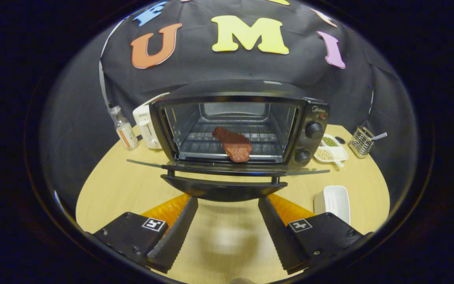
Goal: Open the toaster oven, put the food inside, and close the toaster oven door.
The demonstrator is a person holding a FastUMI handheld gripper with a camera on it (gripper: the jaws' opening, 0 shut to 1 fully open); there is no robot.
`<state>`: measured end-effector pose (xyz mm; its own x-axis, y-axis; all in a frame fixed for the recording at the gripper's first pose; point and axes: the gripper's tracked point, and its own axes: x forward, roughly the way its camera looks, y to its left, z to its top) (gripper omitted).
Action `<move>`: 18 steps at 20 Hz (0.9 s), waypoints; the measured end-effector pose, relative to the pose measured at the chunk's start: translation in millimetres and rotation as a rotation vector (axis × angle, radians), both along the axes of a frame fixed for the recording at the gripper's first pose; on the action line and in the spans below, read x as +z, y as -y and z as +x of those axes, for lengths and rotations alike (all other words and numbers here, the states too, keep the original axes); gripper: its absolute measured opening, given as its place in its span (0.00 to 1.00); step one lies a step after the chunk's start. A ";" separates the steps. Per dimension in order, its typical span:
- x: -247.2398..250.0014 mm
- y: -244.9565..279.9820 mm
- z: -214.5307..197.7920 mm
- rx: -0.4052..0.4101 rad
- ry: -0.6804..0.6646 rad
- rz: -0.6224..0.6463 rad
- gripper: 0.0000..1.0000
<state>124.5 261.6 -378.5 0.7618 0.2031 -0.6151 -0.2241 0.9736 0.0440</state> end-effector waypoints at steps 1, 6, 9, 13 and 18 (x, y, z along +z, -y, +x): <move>7.1 -1.1 6.2 -0.001 0.006 0.001 0.98; 38.2 -9.1 27.7 0.023 0.057 0.007 0.98; 58.8 -10.0 23.9 0.025 0.102 0.017 0.98; 70.1 -1.3 17.8 0.022 0.108 0.021 0.98; 102.5 10.7 -1.3 0.033 0.155 0.024 0.98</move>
<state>123.2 250.9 -275.9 0.8401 0.2428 -0.4851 -0.2617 0.9647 0.0296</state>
